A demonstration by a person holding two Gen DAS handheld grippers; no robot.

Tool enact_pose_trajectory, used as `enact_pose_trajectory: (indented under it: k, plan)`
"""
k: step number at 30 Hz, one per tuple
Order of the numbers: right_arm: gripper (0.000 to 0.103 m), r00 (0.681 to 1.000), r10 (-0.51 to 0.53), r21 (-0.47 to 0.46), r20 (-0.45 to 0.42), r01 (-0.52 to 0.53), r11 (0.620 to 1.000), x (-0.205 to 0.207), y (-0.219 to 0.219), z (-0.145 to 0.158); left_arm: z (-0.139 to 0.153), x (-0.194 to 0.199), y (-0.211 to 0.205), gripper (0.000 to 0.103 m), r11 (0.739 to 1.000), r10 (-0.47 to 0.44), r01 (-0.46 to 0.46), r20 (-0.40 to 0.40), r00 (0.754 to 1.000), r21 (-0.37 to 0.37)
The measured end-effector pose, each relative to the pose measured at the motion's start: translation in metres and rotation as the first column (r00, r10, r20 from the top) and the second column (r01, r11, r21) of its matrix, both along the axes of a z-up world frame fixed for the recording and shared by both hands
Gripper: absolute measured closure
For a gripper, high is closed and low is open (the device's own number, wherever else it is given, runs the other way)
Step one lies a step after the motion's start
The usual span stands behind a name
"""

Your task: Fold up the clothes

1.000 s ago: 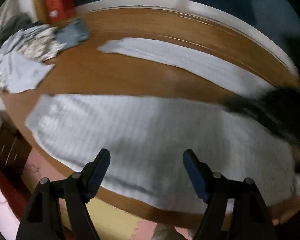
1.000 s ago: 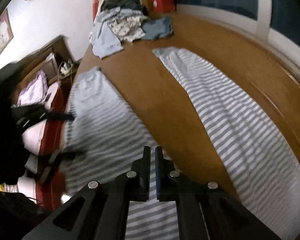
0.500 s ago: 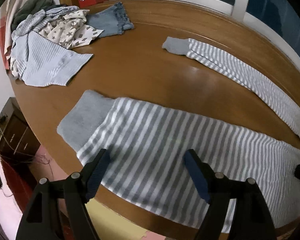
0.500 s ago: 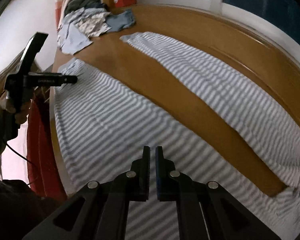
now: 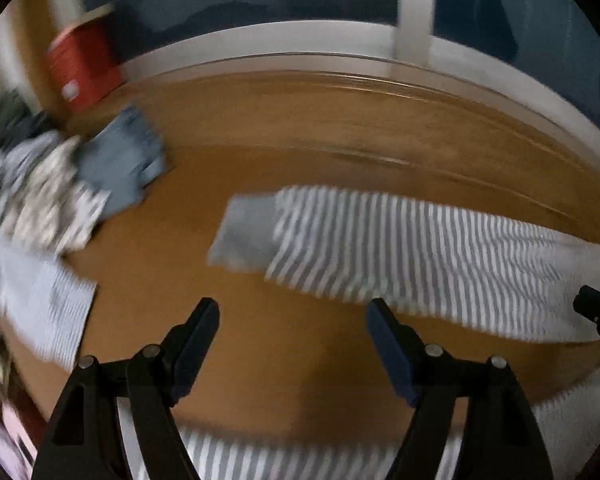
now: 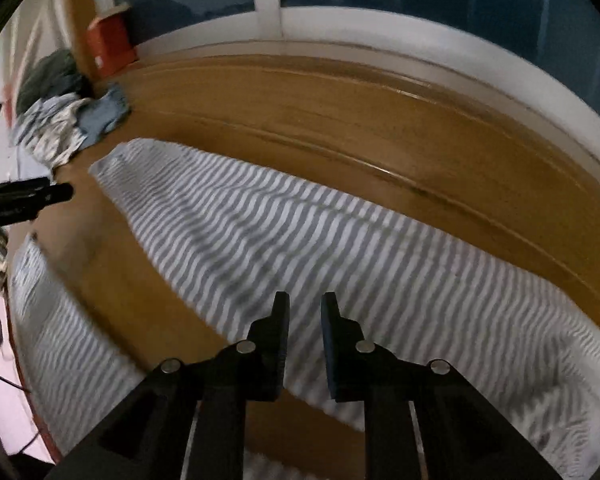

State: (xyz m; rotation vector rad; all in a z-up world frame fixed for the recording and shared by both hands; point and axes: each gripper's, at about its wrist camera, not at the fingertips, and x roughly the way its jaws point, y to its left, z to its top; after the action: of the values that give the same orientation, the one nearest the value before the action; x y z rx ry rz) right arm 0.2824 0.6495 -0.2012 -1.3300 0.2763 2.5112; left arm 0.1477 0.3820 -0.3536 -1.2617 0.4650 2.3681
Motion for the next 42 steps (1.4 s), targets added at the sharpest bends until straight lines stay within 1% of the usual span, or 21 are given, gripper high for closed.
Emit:
enact_pose_trajectory:
  k: [3,6,7,12,15,17,18,20,22,24,26,27,28,30,31,32,34,36,39,40,42]
  plan:
    - [0.086,0.998,-0.063,0.003,0.031,0.063,0.998,-0.009,-0.005,-0.009,-0.013,-0.026,0.021,0.029,0.998,-0.061,0.062,0.027,0.998,-0.019]
    - [0.083,0.995,-0.09,0.001,0.035,0.09,0.996,-0.013,-0.018,-0.011,-0.03,-0.038,0.025,0.029,0.992,-0.088,0.091,0.034,0.996,-0.083]
    - [0.083,0.995,-0.092,0.003,0.034,0.092,0.996,-0.014,-0.025,-0.011,-0.035,-0.041,0.024,0.024,0.991,-0.088,0.092,0.038,0.995,-0.102]
    - [0.081,0.998,-0.063,-0.003,0.011,0.063,0.998,-0.025,-0.045,-0.012,-0.036,-0.07,-0.002,0.023,0.996,-0.051,0.054,0.044,0.998,-0.068]
    - [0.08,1.0,-0.026,-0.058,-0.004,0.025,0.998,-0.026,-0.051,-0.012,-0.035,-0.09,-0.012,0.024,0.997,0.0,0.004,0.049,0.999,-0.077]
    - [0.08,0.998,-0.051,-0.096,-0.03,0.048,0.994,-0.008,-0.046,-0.005,-0.03,-0.091,-0.011,0.029,0.994,0.016,-0.013,0.021,1.0,-0.111]
    - [0.08,0.995,-0.087,-0.101,-0.045,0.082,0.992,0.007,-0.041,0.001,-0.027,-0.091,-0.01,0.029,0.992,0.023,-0.022,0.005,1.0,-0.128]
    - [0.08,0.977,-0.2,-0.086,-0.076,0.194,0.977,0.049,-0.026,0.013,-0.014,-0.077,-0.001,0.029,0.995,-0.026,0.025,-0.01,1.0,-0.097]
    - [0.08,0.94,-0.328,-0.074,-0.092,0.322,0.944,0.095,-0.009,0.021,-0.001,-0.06,0.012,0.029,0.995,-0.085,0.084,-0.024,0.996,-0.061]
    - [0.08,0.892,-0.445,-0.05,-0.081,0.442,0.896,0.138,0.007,0.022,0.009,-0.033,0.038,0.029,0.982,-0.187,0.187,-0.018,0.982,-0.003]
    - [0.08,0.838,-0.543,-0.031,-0.045,0.542,0.84,0.174,0.022,0.015,0.012,-0.004,0.077,0.029,0.948,-0.314,0.313,0.007,0.949,0.049]
    - [0.08,0.814,-0.58,-0.027,-0.031,0.579,0.815,0.187,0.028,0.011,0.011,0.01,0.096,0.029,0.929,-0.366,0.365,0.011,0.93,0.056]
    - [0.08,0.802,-0.596,-0.033,-0.031,0.595,0.803,0.195,0.033,0.007,0.009,0.024,0.115,0.029,0.908,-0.417,0.415,0.014,0.909,0.061]
    - [0.08,0.794,-0.606,-0.054,-0.036,0.604,0.795,0.201,0.039,0.001,0.002,0.052,0.15,0.029,0.861,-0.508,0.507,0.017,0.861,0.048]
    - [0.08,0.806,-0.591,-0.058,-0.03,0.589,0.806,0.197,0.039,-0.003,-0.002,0.067,0.168,0.029,0.834,-0.552,0.551,0.019,0.834,0.042]
    - [0.08,0.825,-0.564,-0.054,-0.013,0.563,0.825,0.19,0.037,-0.007,-0.007,0.081,0.186,0.029,0.804,-0.594,0.593,0.021,0.804,0.035]
    - [0.08,0.863,-0.504,-0.032,0.019,0.505,0.863,0.18,0.031,-0.015,-0.017,0.095,0.206,0.029,0.79,-0.613,0.613,0.034,0.789,0.013]
    - [0.08,0.903,-0.428,0.027,0.045,0.427,0.904,0.182,0.019,-0.017,-0.025,0.099,0.218,0.029,0.797,-0.604,0.604,0.05,0.796,-0.003]
    - [0.08,0.945,-0.317,0.008,0.077,0.317,0.948,0.2,0.007,-0.016,-0.036,0.093,0.223,0.029,0.831,-0.552,0.555,0.064,0.832,-0.047]
    - [0.08,0.956,-0.278,0.001,0.087,0.279,0.96,0.206,0.003,-0.015,-0.039,0.089,0.223,0.025,0.843,-0.532,0.536,0.072,0.844,-0.052]
    - [0.08,0.968,-0.228,-0.009,0.102,0.23,0.973,0.22,0.0,-0.014,-0.039,0.081,0.222,0.025,0.866,-0.493,0.498,0.09,0.865,-0.041]
